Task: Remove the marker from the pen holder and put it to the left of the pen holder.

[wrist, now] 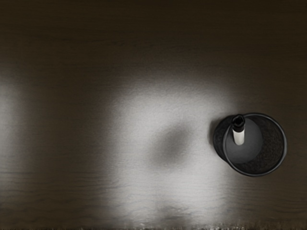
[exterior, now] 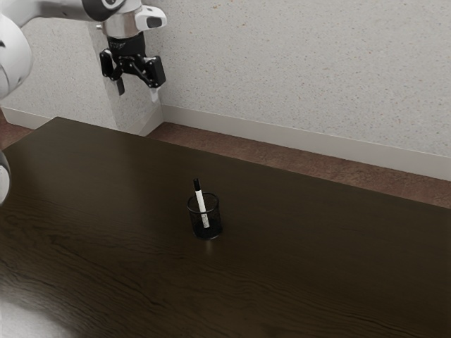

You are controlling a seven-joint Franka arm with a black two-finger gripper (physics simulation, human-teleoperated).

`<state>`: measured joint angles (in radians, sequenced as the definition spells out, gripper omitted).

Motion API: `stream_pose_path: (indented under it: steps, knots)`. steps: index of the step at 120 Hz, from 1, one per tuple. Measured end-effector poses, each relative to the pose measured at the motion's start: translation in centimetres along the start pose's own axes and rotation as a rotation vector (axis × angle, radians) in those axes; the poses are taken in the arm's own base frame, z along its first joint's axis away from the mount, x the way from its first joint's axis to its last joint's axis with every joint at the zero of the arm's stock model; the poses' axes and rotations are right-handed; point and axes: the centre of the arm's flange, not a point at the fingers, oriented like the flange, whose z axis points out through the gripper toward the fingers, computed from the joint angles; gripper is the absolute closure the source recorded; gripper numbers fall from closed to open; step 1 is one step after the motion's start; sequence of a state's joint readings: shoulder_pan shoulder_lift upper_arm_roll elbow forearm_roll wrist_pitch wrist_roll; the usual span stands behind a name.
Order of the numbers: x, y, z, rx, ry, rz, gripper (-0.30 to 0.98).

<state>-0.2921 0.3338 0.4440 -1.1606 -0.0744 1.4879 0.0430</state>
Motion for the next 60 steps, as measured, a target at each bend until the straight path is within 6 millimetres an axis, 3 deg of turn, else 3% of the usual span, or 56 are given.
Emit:
stream_pose_path:
  steps: [31, 40, 46, 60]
  knots:
    - [0.0, 0.2, 0.3, -0.007, -0.017, 0.028, 0.00]
    - [0.4, 2.6, 0.6, -0.019, 0.000, 0.076, 0.00]
    - [1.6, 4.3, 2.5, -0.015, 0.005, 0.103, 0.00]
    - [5.9, 7.4, 11.2, 0.004, 0.000, 0.135, 0.00]
